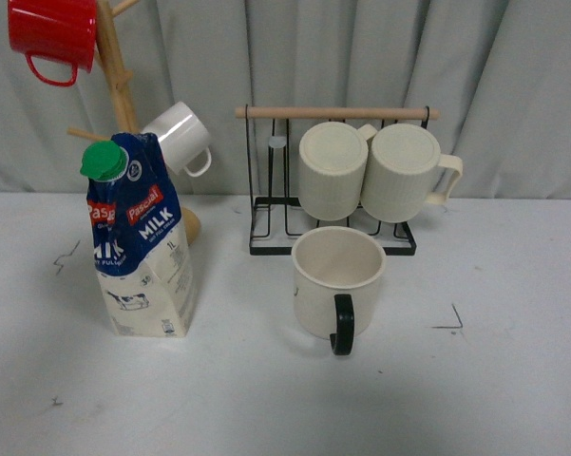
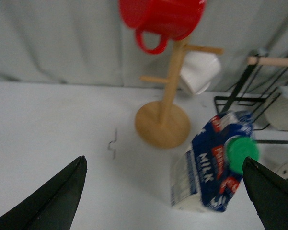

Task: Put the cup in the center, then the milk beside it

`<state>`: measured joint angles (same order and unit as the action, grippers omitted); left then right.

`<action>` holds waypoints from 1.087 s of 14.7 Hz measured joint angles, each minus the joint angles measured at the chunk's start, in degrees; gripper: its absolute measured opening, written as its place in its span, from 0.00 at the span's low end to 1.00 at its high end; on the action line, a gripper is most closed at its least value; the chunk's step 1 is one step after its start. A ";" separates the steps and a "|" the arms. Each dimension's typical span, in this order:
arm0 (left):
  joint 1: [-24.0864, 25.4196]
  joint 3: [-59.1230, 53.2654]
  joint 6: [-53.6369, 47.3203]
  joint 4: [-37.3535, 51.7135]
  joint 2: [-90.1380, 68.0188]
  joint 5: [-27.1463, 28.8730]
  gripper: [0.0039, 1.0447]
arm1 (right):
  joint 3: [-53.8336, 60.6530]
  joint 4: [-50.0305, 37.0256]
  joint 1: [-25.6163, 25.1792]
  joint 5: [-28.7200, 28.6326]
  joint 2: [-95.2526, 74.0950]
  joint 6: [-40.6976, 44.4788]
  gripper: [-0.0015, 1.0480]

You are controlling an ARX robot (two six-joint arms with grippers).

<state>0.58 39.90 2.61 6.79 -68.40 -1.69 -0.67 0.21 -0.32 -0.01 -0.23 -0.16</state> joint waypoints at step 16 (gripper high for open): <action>-7.23 11.76 -2.32 5.40 -23.93 1.55 0.94 | 0.00 0.00 0.00 0.00 0.00 0.00 0.94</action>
<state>-6.66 51.66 0.30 12.19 -92.33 -0.14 -0.67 0.21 -0.32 -0.01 -0.23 -0.16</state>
